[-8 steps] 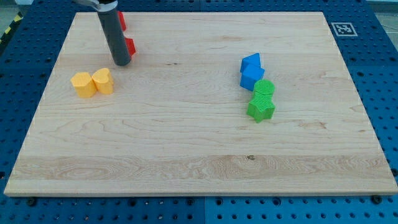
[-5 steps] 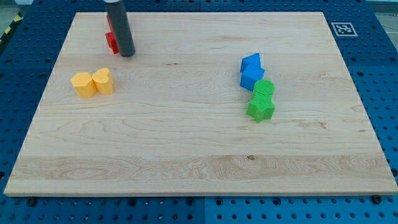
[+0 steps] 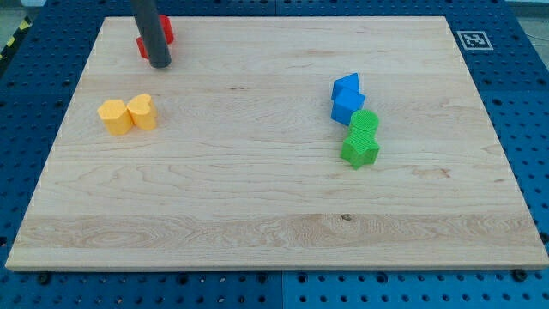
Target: Move yellow heart into the red star
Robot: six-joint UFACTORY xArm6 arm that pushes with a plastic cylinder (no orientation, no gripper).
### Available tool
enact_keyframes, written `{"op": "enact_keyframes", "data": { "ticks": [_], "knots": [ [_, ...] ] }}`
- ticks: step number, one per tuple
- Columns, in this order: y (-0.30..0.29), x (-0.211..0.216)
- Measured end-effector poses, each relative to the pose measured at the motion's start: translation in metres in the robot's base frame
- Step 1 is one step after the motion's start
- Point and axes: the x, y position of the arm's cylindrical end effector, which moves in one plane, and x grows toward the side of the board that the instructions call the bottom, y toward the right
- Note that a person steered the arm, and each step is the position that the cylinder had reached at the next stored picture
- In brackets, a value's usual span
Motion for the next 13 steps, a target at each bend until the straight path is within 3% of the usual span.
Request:
{"op": "enact_keyframes", "data": {
  "ticks": [2,5,7,8,9,10,13],
  "knots": [
    [-0.001,-0.011],
    [0.015,0.016],
    [0.058,0.103],
    [0.058,0.149],
    [0.021,0.159],
    [-0.023,0.153],
    [-0.009,0.123]
  ]
}}
